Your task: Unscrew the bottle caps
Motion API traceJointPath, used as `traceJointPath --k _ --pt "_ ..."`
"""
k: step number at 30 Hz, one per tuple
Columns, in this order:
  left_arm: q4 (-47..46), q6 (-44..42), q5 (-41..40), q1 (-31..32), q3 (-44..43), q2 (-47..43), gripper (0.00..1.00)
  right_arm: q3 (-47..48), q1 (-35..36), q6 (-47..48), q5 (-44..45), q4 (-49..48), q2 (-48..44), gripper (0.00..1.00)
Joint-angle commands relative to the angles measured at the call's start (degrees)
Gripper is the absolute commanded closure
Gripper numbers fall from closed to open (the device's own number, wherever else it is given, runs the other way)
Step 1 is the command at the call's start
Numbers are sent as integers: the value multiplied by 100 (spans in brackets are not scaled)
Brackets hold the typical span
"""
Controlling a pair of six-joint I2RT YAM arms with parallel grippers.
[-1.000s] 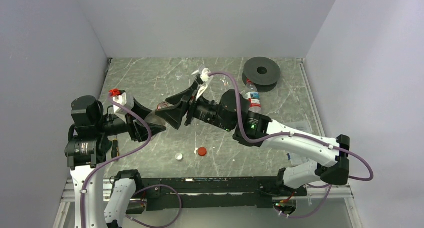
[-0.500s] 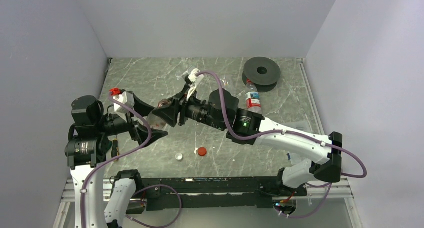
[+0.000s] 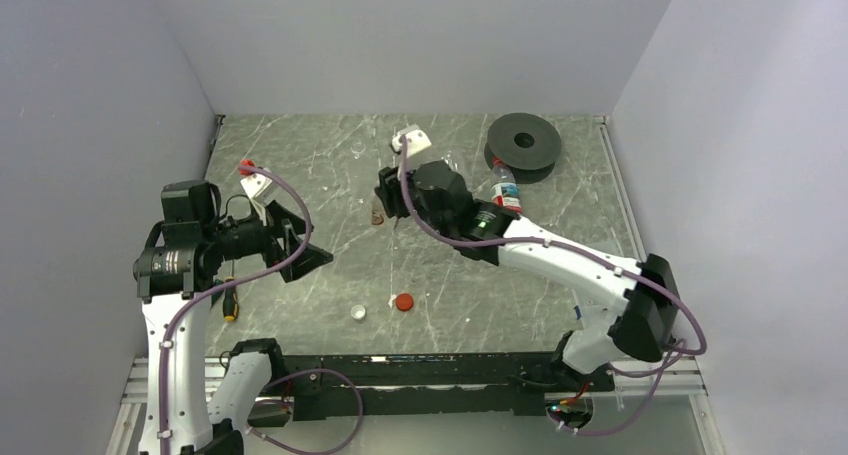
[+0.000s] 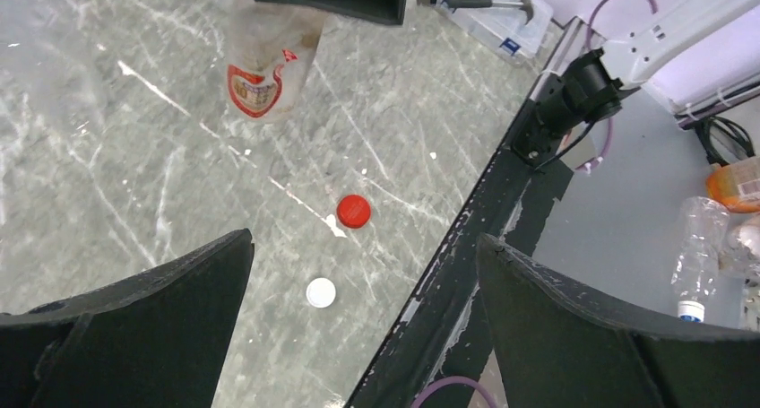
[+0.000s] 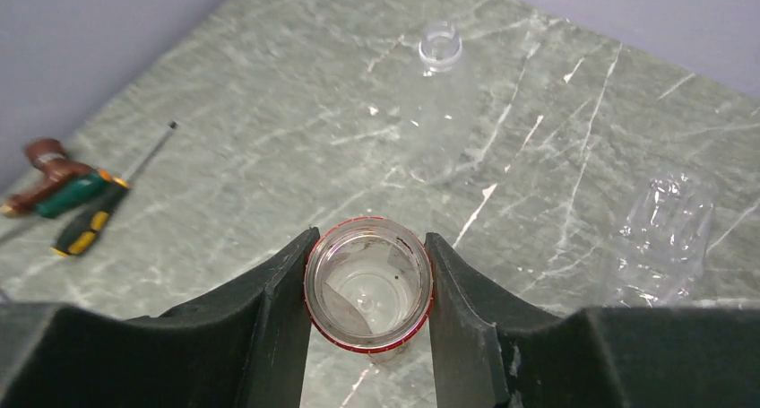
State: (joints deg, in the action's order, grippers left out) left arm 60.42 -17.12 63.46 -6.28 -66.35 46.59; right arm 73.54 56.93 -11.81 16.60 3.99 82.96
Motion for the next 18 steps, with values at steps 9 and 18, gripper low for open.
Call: traceJointPath --k 9,18 --pt "110 617 -1179 -2 -694 219 1 -210 99 966 1156 -1556 1185 88" --pt "391 627 -1640 -4 -959 552 1 -464 91 1002 1652 -2576 2015 91"
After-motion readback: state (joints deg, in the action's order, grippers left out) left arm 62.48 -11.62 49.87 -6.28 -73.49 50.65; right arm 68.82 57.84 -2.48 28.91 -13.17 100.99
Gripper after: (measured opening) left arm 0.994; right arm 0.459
